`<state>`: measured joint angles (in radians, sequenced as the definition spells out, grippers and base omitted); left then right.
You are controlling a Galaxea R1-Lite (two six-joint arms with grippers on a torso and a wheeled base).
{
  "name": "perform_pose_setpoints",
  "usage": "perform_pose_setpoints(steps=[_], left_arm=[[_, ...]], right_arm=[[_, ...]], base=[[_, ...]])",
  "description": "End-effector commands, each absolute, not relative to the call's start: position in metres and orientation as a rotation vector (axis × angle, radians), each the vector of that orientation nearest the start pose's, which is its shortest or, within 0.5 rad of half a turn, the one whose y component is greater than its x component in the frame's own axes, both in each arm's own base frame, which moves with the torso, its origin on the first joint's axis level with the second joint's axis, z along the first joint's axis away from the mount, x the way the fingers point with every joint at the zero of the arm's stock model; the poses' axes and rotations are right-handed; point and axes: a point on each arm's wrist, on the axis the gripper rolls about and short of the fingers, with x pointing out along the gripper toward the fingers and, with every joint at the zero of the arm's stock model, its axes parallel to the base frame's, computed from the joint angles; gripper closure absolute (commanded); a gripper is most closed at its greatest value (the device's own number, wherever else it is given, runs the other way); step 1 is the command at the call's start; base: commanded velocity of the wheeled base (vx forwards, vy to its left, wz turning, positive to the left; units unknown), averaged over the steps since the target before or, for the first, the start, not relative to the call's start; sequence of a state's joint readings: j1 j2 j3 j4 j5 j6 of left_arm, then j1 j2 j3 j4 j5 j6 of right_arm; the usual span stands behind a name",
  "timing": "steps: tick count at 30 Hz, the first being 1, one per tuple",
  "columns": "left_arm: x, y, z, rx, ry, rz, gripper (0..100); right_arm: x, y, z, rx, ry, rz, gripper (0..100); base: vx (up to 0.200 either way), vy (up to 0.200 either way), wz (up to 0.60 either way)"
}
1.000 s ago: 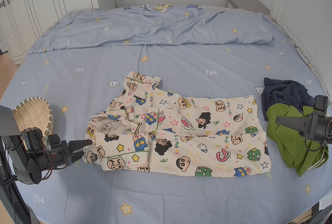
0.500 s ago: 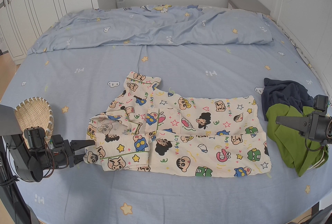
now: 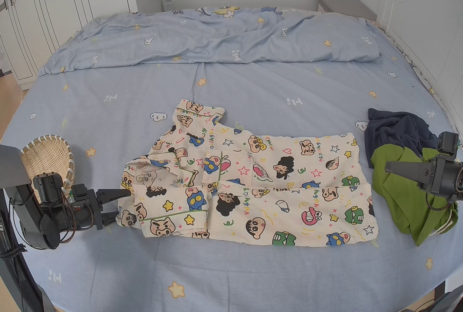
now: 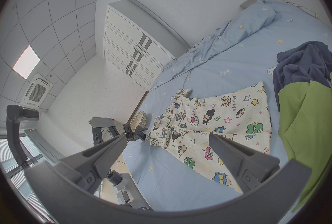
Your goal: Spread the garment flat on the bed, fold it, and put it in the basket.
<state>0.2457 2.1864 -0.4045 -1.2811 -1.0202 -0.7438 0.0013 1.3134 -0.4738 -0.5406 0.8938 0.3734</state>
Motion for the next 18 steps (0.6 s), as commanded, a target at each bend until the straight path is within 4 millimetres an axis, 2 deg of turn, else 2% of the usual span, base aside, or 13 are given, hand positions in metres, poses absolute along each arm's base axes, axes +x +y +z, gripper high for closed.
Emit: perform_pose_setpoints(steps=[1, 5, 6, 18], left_arm=[[0.2874, 0.0540, 0.0152, -0.997, 0.681, -0.585, 0], [0.2861, 0.0563, 0.0145, -1.003, 0.682, -0.583, 0], [0.2861, 0.0563, 0.0149, -1.002, 0.681, -0.585, 100], [0.2818, 0.0610, 0.0160, -1.016, 0.683, -0.611, 100]], right_arm=[[0.1866, 0.0178, 0.1827, 0.480, 0.444, 0.830, 0], [0.1866, 0.0178, 0.1827, 0.480, 0.444, 0.830, 0], [0.1866, 0.0178, 0.1827, 0.479, 0.443, 0.830, 0], [0.1868, 0.0178, 0.1821, 0.482, 0.448, 0.829, 0]], base=[[0.000, 0.000, 0.00], [0.000, 0.000, 0.00], [0.000, 0.000, 0.00], [0.000, 0.000, 0.00]])
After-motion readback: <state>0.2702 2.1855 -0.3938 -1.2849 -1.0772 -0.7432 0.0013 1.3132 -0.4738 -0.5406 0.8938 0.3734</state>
